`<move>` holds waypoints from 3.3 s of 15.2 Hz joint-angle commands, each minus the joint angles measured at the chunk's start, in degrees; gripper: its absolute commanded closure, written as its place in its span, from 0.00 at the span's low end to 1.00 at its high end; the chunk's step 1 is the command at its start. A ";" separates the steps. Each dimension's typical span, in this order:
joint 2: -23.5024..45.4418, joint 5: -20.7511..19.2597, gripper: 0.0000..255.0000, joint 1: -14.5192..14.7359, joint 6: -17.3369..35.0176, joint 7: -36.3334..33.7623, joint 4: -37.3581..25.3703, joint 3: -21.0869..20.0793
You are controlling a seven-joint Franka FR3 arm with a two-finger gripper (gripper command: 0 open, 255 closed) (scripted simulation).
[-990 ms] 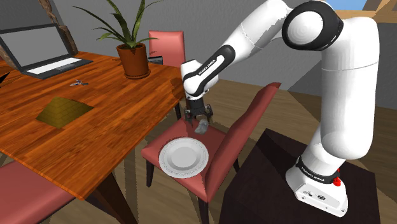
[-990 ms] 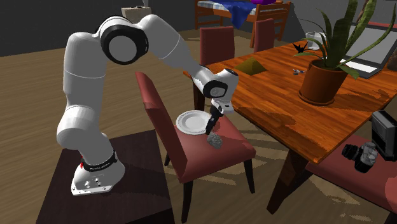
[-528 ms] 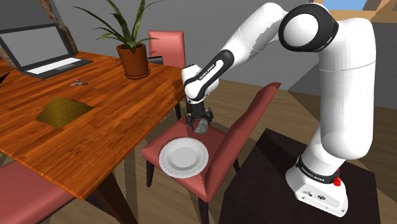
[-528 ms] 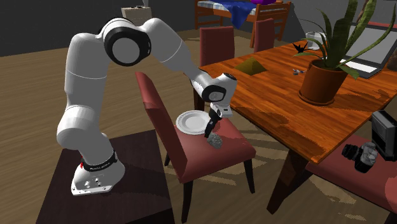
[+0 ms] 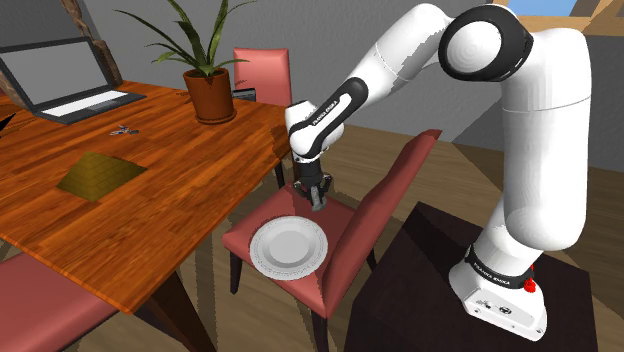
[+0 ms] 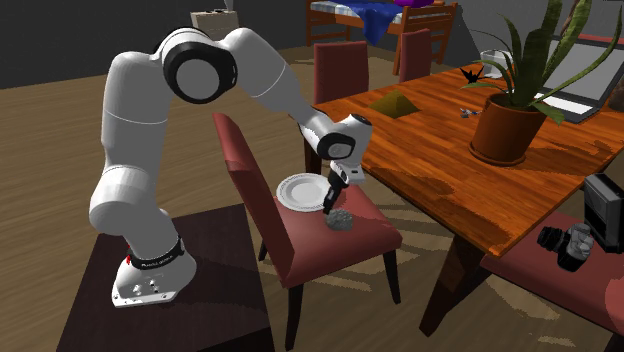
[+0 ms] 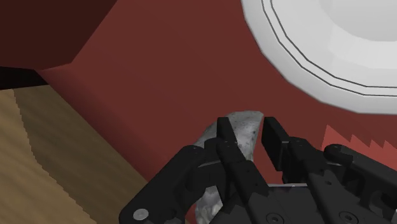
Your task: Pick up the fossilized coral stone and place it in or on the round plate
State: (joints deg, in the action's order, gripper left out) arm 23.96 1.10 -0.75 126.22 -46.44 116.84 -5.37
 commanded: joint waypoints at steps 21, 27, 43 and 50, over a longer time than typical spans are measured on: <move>-5.03 12.97 0.00 -8.58 27.69 17.14 15.27 -3.25; -2.27 13.09 0.00 -8.32 29.97 17.26 14.74 -3.39; -3.02 13.03 1.00 -8.31 29.32 17.11 14.84 -3.35; -8.08 12.53 1.00 -8.27 24.66 16.06 15.20 -3.12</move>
State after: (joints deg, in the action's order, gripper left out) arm 16.54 13.74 -9.14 151.52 -30.06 132.05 -8.49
